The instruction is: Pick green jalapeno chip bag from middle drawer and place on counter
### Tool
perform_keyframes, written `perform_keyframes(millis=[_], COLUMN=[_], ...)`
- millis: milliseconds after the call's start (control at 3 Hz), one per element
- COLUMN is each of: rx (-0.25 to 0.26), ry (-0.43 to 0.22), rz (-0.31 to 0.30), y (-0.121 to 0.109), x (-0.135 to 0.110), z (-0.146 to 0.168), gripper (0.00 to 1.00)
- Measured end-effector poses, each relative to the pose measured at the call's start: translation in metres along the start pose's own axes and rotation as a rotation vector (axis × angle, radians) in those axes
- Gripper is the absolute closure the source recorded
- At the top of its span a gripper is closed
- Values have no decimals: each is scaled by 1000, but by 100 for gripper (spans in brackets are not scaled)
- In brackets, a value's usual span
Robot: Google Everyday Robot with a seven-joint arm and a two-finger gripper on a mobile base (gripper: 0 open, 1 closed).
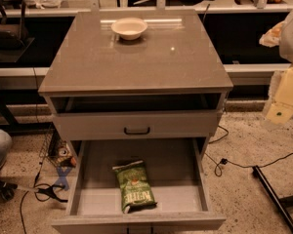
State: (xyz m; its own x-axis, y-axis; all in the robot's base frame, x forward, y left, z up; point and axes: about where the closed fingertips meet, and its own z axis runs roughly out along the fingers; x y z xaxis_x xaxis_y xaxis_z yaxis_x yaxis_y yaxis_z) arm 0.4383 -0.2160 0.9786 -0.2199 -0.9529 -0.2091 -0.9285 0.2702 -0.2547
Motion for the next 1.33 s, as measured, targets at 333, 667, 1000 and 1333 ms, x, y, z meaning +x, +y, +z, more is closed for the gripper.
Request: perform_keyframes(millis=[333,667,1000,1333], rx=[0,-9,-142,-252], ry=[0,-5,-3,-12], rz=[0,14,110,205], y=[0,0,30,58], x=[0,-1,-9,-16], z=[0,1,68,138], gripper=[0,0,0,0])
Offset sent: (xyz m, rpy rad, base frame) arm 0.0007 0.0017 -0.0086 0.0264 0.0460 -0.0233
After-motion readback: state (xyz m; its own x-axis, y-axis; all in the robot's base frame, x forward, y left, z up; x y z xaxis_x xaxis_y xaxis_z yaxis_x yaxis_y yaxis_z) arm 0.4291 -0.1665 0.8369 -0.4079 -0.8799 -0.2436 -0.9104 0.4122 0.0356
